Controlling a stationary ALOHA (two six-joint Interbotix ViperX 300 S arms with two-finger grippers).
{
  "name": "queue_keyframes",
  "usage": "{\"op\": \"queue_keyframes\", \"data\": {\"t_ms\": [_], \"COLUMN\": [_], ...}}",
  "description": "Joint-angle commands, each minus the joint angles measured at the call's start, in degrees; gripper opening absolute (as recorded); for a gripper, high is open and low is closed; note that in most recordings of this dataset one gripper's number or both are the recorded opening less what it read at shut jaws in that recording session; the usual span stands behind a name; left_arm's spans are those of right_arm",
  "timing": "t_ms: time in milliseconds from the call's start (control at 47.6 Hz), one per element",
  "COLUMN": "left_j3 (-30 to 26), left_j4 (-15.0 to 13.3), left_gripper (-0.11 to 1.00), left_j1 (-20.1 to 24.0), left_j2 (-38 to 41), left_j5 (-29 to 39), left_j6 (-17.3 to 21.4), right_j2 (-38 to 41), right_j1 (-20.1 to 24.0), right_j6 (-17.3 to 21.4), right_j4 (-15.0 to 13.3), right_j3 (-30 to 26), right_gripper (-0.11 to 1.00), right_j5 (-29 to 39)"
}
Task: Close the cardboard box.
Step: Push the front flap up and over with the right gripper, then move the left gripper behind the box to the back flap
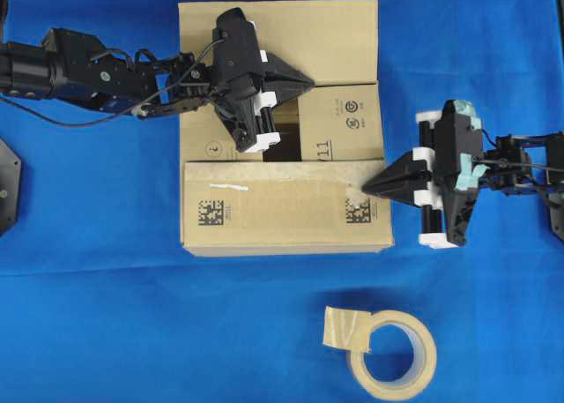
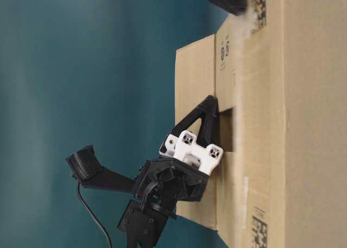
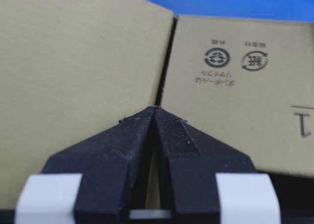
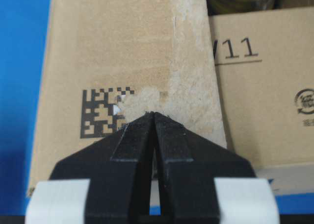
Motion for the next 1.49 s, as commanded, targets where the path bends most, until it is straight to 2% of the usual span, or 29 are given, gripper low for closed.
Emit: {"op": "queue_keyframes", "data": {"t_ms": [0,210,378,630,903,1092,1260,1470], "left_j3": [-0.5,-0.8,-1.3,-5.0,-10.5,-15.4,-18.8,-19.1], "left_j4": [0.1,0.1,0.1,0.1,0.1,0.2,0.4,0.4], "left_gripper": [0.0,0.0,0.0,0.0,0.0,0.0,0.0,0.0], "left_j1": [-0.1,-0.1,-0.3,0.5,6.3,12.9,16.8,18.2], "left_j2": [-1.1,-1.7,-5.2,-13.5,-16.4,-14.3,-11.4,-7.8], "left_j5": [-0.3,-0.2,1.8,12.7,23.8,32.7,39.8,43.5], "left_j6": [-0.1,-0.6,-0.8,0.4,5.4,5.7,6.0,6.0], "right_j2": [1.1,1.1,1.1,1.1,1.1,1.1,1.1,1.2], "right_j1": [0.0,0.0,0.0,0.0,0.0,0.0,0.0,0.0], "right_j6": [0.0,0.0,-0.1,-0.1,-0.1,-0.1,-0.4,-0.8], "right_j4": [0.8,1.2,1.3,1.2,1.2,1.1,1.1,1.0], "right_j3": [-0.9,-1.1,-1.1,-1.3,-1.3,-1.3,-1.3,-1.3], "right_gripper": [0.0,0.0,0.0,0.0,0.0,0.0,0.0,0.0], "right_j5": [-0.3,-0.4,-0.6,-0.6,-1.1,-1.2,-1.6,-1.8]}}
